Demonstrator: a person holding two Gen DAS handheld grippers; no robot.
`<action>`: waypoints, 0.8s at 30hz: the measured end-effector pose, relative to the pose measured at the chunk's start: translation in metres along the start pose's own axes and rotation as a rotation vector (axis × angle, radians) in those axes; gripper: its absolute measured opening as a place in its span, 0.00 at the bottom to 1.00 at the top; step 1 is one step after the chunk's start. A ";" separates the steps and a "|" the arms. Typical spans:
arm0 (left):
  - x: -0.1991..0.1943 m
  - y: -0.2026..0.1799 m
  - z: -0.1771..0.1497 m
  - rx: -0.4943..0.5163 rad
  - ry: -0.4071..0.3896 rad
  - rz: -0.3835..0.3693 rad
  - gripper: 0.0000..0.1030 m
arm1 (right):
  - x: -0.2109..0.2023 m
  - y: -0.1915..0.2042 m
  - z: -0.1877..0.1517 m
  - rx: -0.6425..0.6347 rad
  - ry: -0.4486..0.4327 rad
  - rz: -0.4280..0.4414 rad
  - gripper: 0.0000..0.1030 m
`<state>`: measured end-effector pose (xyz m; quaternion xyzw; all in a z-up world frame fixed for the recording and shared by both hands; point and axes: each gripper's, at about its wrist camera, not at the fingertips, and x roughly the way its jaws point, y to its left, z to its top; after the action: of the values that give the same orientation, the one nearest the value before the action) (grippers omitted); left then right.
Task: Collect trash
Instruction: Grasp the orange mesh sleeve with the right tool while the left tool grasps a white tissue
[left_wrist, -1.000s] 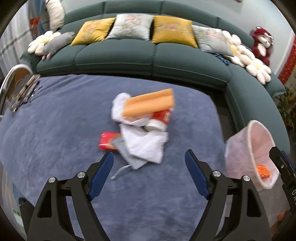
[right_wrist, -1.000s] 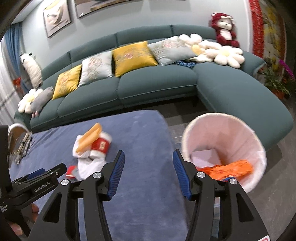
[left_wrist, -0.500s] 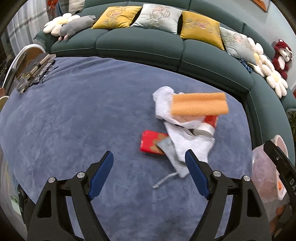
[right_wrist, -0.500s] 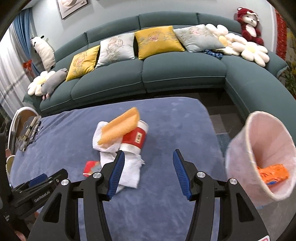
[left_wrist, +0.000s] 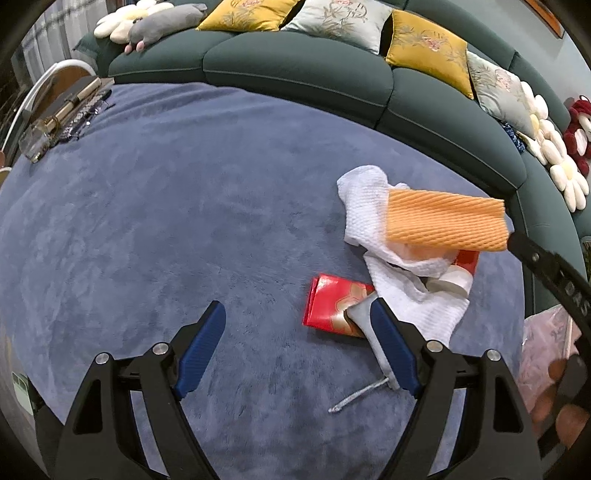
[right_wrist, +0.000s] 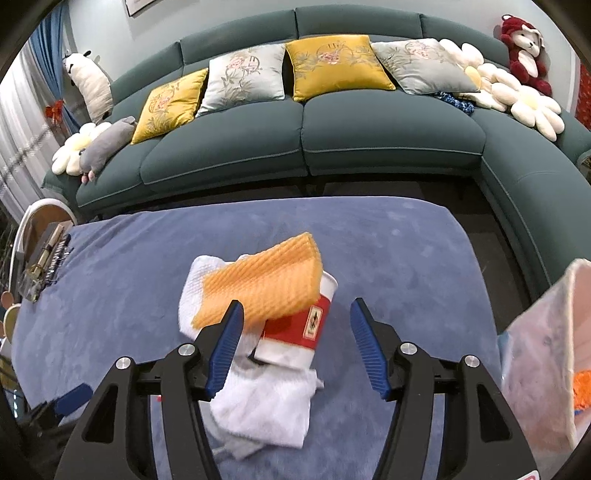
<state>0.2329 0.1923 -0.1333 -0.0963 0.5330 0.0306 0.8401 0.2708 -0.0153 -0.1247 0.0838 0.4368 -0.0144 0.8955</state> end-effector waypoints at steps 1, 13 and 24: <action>0.003 0.000 0.000 0.000 0.004 0.000 0.74 | 0.005 0.000 0.002 0.002 0.005 0.000 0.56; 0.026 -0.003 0.001 -0.005 0.041 -0.006 0.75 | 0.044 -0.004 0.008 0.069 0.058 0.021 0.25; 0.026 -0.041 -0.013 0.052 0.055 -0.057 0.75 | -0.004 -0.035 0.001 0.141 -0.036 0.064 0.09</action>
<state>0.2390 0.1487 -0.1567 -0.0902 0.5535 -0.0101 0.8279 0.2661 -0.0499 -0.1258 0.1603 0.4157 -0.0179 0.8951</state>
